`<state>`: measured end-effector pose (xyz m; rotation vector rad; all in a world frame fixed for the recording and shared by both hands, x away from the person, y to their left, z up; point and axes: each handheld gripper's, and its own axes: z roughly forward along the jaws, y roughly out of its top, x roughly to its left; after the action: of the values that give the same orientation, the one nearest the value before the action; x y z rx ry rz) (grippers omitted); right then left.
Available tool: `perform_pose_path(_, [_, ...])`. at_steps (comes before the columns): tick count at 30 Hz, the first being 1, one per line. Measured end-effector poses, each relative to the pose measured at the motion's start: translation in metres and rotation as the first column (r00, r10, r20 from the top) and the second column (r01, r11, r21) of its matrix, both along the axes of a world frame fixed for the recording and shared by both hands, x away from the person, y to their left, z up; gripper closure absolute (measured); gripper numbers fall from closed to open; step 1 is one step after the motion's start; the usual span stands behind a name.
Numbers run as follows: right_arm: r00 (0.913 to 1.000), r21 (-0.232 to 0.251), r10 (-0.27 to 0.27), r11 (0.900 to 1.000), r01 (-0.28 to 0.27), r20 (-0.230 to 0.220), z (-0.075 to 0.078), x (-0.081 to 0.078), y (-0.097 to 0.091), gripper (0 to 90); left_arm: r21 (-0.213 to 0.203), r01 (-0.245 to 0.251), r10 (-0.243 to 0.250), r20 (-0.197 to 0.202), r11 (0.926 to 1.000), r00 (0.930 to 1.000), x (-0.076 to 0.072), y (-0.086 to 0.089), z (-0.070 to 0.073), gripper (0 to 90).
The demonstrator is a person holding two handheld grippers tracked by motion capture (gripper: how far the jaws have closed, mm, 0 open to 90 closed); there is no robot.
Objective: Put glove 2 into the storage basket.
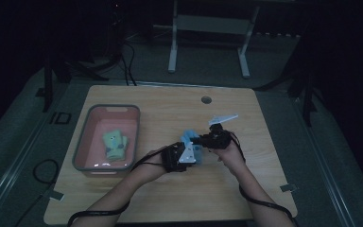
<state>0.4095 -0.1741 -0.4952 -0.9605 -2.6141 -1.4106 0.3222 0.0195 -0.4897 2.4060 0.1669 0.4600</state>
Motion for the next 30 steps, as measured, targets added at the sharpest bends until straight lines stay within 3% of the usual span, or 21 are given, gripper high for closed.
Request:
perform_pose_path(11, [0.9982, 0.004, 0.054, 0.9985, -0.054, 0.025, 0.021, 0.002, 0.032, 79.6, 0.02, -0.039, 0.038, 0.023, 0.9991, 0.999, -0.008, 0.033, 0.027, 76.0])
perform_pose_path(23, [0.993, 0.017, 0.101, 0.9946, -0.102, 0.06, 0.045, 0.006, 0.079, 79.6, 0.027, -0.088, 0.087, 0.036, 0.9958, 0.9956, -0.009, 0.069, 0.043, 76.0])
perform_pose_path(30, [0.9903, 0.025, 0.125, 0.9916, -0.127, 0.061, 0.053, 0.012, 0.109, 79.6, 0.027, -0.134, 0.133, 0.042, 0.9906, 0.9903, -0.01, 0.097, 0.051, 76.0])
